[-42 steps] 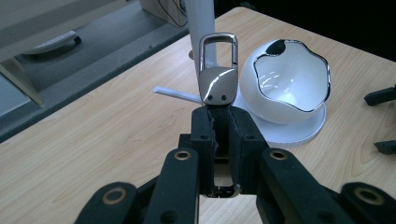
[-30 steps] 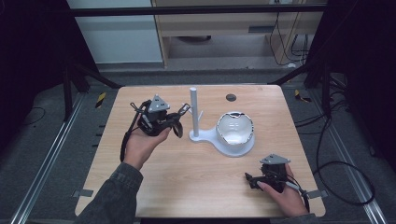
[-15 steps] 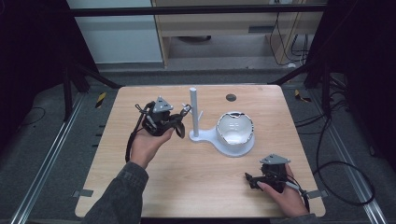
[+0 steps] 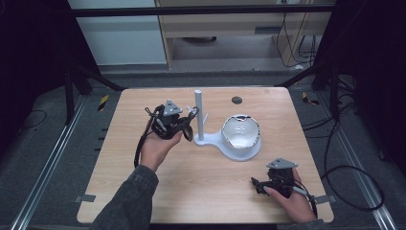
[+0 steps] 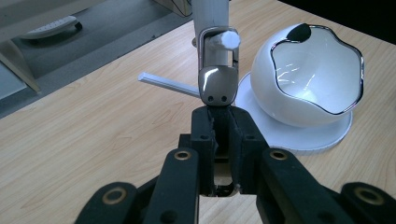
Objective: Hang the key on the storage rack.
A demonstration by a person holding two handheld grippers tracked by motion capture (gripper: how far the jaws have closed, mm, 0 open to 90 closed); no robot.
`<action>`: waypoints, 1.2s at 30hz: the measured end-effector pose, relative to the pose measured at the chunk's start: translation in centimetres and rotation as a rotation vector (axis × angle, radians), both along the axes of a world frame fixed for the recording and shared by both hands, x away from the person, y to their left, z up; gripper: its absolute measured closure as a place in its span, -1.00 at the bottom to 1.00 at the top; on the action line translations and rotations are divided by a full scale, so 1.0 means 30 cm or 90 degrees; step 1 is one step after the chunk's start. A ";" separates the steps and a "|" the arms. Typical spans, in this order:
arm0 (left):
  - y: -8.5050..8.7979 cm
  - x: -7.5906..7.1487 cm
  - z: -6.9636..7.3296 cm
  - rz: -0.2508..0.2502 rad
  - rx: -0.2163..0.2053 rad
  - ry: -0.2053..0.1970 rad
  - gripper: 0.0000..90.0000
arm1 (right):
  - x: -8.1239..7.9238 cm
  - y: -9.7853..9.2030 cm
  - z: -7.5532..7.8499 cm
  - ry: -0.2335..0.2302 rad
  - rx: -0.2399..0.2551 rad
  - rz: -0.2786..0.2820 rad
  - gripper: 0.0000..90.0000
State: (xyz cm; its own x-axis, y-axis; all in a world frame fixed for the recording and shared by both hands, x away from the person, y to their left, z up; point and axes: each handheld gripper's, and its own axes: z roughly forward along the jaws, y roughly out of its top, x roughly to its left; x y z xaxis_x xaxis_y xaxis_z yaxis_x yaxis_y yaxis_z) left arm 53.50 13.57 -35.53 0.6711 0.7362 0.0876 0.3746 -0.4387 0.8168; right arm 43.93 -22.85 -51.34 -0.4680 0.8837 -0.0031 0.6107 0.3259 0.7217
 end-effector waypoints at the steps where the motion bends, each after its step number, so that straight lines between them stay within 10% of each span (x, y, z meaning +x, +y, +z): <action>1: -0.001 0.001 -0.004 0.001 -0.003 0.002 0.80 | 0.000 0.000 0.000 -0.001 0.000 0.000 -0.99; 36: -0.070 0.052 -0.092 0.034 -0.040 -0.022 0.79 | 0.002 0.001 0.000 -0.001 -0.001 0.001 -0.99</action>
State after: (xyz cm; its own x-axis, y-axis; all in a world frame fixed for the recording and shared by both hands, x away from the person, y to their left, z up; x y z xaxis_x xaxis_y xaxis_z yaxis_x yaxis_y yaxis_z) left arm 55.04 11.46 -38.29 0.6276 0.7760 0.0626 0.3680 -0.3666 0.8545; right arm 44.00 -22.82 -51.34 -0.4699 0.8827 -0.0059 0.6085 0.3288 0.7222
